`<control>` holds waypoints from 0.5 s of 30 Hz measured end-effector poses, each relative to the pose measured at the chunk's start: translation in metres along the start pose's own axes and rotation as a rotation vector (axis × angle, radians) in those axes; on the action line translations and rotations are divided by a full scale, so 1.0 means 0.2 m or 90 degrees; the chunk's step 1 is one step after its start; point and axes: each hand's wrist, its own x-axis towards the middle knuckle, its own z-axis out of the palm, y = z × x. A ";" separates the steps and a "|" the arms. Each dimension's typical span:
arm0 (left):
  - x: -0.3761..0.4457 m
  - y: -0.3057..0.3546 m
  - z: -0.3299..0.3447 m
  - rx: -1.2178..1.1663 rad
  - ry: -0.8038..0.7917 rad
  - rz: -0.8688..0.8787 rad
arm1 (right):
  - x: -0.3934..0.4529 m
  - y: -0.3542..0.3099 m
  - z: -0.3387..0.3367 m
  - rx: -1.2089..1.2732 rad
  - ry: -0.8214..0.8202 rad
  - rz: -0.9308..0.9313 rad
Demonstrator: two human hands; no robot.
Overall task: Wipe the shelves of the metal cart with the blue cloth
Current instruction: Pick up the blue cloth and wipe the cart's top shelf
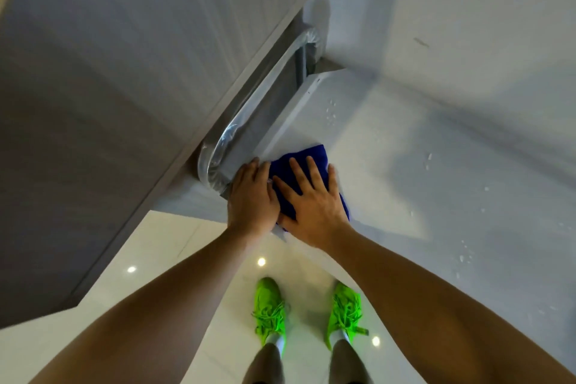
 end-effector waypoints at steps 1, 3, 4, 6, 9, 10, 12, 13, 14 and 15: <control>0.03 0.00 0.00 -0.004 0.003 0.006 | 0.03 0.02 0.01 0.001 0.007 0.003; 0.08 0.00 0.01 -0.006 0.009 0.012 | 0.08 0.05 0.02 0.005 0.024 0.012; 0.10 0.00 0.02 0.001 0.014 0.015 | 0.11 0.07 0.02 0.004 0.033 0.018; 0.13 0.00 0.04 0.031 0.024 0.023 | 0.18 0.12 0.01 0.000 0.047 0.034; 0.18 0.01 0.06 0.070 0.033 0.024 | 0.29 0.20 -0.01 -0.002 0.056 0.078; 0.20 0.02 0.07 0.078 0.036 0.025 | 0.33 0.23 -0.02 -0.005 0.055 0.097; 0.22 0.04 0.10 0.088 0.041 0.028 | 0.41 0.30 -0.04 -0.016 0.058 0.139; 0.23 0.05 0.12 0.093 0.043 0.034 | 0.45 0.34 -0.05 -0.022 0.062 0.160; 0.24 0.06 0.14 0.098 0.043 0.042 | 0.49 0.37 -0.06 -0.028 0.068 0.177; 0.25 0.07 0.16 0.102 0.043 0.051 | 0.52 0.40 -0.06 -0.032 0.076 0.190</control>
